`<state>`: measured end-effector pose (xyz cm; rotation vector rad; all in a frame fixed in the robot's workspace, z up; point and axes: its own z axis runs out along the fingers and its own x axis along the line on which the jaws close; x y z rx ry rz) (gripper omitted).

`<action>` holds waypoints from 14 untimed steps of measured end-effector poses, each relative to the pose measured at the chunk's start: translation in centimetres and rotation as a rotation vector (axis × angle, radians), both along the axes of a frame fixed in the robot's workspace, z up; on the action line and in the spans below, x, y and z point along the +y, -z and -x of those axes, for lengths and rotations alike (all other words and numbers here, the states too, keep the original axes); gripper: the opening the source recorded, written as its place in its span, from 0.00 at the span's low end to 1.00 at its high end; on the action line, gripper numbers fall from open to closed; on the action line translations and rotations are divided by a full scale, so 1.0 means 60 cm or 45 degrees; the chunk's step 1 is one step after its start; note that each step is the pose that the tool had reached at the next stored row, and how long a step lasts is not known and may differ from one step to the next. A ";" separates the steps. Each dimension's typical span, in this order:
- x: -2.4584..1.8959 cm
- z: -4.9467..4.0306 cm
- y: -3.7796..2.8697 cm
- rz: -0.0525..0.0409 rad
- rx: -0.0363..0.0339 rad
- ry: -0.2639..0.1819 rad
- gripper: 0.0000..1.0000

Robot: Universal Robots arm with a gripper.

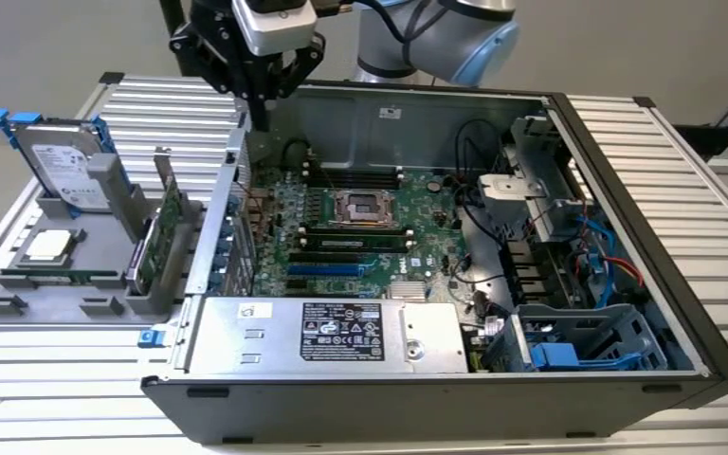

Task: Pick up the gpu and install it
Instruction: 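Reach for the gpu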

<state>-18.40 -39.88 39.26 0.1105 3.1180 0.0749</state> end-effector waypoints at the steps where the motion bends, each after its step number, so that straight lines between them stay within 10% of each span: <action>1: 0.0000 0.003 0.000 0.000 0.0000 0.000 0.00; 14: 0.0000 0.038 0.000 0.000 -0.0001 0.000 0.00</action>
